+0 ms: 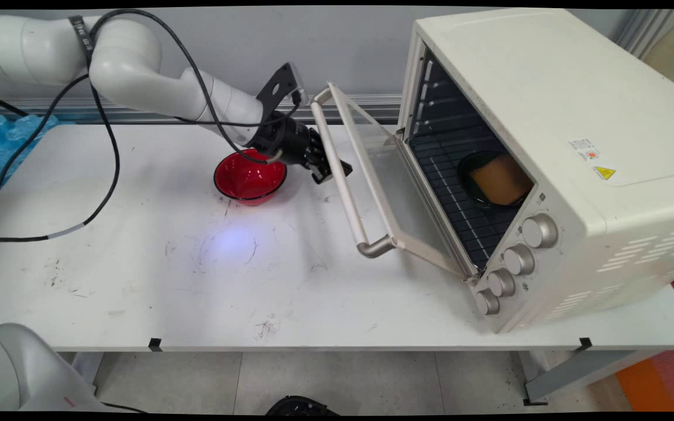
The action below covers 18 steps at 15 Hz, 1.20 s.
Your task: Close the oven
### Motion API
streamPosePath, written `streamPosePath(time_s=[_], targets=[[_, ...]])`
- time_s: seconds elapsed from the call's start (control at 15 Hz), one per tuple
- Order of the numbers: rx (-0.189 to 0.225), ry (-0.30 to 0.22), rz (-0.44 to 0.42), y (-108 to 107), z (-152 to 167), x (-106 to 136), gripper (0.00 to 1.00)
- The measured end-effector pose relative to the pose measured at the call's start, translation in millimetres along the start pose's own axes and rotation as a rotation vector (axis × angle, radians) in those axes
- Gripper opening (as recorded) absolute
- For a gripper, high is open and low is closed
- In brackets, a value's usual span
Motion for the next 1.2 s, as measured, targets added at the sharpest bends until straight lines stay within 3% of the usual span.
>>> streamPosePath(time_s=[0.53, 1.2], targets=[[-0.017, 0.081, 0.002, -5, 4, 26, 0.0], [-0.034, 0.14, 0.006, -10, 11, 50, 0.0]])
